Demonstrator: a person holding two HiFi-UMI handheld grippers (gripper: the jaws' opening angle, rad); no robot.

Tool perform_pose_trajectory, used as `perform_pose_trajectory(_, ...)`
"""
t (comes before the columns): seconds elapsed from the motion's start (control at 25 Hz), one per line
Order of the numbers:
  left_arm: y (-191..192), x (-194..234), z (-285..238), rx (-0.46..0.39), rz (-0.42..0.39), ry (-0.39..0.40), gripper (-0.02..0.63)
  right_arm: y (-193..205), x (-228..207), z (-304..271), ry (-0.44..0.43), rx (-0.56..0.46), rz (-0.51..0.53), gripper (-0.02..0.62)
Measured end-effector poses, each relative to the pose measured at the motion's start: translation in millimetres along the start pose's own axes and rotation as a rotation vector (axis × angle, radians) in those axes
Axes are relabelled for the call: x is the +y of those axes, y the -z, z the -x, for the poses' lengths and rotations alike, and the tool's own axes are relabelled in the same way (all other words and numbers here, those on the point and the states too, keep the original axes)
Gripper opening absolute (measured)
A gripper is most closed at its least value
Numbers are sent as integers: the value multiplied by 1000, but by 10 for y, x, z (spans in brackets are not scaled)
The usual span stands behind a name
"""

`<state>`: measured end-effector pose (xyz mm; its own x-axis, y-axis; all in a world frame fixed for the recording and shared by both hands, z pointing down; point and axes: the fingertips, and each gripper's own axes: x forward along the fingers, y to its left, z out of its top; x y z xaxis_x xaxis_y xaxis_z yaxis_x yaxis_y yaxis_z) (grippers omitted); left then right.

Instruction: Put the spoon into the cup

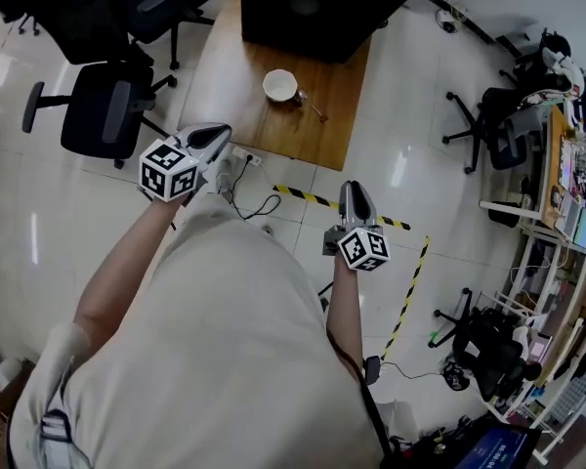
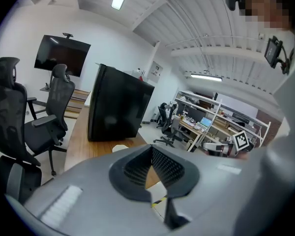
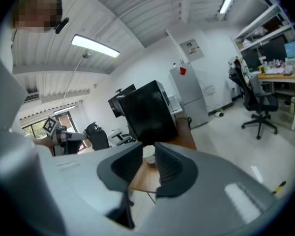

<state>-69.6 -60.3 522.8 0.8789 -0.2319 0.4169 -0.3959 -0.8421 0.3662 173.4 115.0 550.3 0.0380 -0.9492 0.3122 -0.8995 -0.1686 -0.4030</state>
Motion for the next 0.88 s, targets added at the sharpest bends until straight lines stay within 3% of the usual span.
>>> perform_pose_trajectory(0.48, -184, 809, -220, 61, 12, 92, 2, -104, 56, -808, 132, 1, -41, 78)
perform_pose_trajectory(0.88, -83, 968, -420, 139, 15, 206, 2, -56, 94, -1055, 221, 21, -34, 78)
